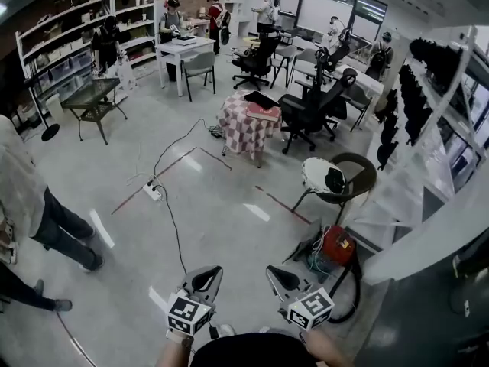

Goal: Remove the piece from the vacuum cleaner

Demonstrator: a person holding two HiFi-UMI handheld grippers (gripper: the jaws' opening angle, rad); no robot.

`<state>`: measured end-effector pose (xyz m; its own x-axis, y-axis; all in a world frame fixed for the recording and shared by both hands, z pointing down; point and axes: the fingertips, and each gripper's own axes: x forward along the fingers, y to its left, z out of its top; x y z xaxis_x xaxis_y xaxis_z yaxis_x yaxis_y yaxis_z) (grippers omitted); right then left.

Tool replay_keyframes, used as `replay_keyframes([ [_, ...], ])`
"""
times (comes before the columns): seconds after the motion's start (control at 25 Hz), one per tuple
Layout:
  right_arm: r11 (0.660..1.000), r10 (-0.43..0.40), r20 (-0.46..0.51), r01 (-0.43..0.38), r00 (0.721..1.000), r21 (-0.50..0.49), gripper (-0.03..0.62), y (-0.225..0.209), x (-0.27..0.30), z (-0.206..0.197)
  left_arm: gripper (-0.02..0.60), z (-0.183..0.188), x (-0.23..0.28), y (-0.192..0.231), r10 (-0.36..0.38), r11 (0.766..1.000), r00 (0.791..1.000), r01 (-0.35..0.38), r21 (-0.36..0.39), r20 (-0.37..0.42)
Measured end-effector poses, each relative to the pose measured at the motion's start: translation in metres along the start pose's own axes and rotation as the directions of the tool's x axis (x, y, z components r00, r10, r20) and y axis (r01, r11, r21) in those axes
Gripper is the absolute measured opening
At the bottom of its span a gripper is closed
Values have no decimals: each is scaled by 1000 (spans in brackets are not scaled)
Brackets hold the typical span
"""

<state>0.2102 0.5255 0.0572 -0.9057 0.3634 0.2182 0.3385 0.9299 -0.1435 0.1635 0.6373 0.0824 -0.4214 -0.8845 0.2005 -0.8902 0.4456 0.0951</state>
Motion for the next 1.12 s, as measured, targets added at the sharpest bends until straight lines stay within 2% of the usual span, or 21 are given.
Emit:
replay_keyframes([
  [0.12, 999, -13, 20, 13, 1000, 43, 29, 5, 4, -8, 18, -11, -5, 8, -11, 1000, 1000, 11, -17, -5],
  [0.28, 998, -32, -9, 32, 999, 54, 29, 7, 12, -24, 17, -20, 0, 14, -49, 999, 998, 49, -3, -39],
  [0.48, 994, -61, -10, 62, 998, 92, 29, -21, 21, -29, 17, -23, 24, 21, -56, 998, 997, 56, -1, -52],
  [0.8, 993, -45, 0, 44, 999, 108, 29, -96, 59, -20, 17, -9, 101, 46, -36, 999, 997, 37, 15, -65],
  [1.12, 994, -44, 19, 42, 999, 104, 29, -208, 80, 14, 18, 31, 212, 65, -16, 999, 998, 18, 29, -67],
])
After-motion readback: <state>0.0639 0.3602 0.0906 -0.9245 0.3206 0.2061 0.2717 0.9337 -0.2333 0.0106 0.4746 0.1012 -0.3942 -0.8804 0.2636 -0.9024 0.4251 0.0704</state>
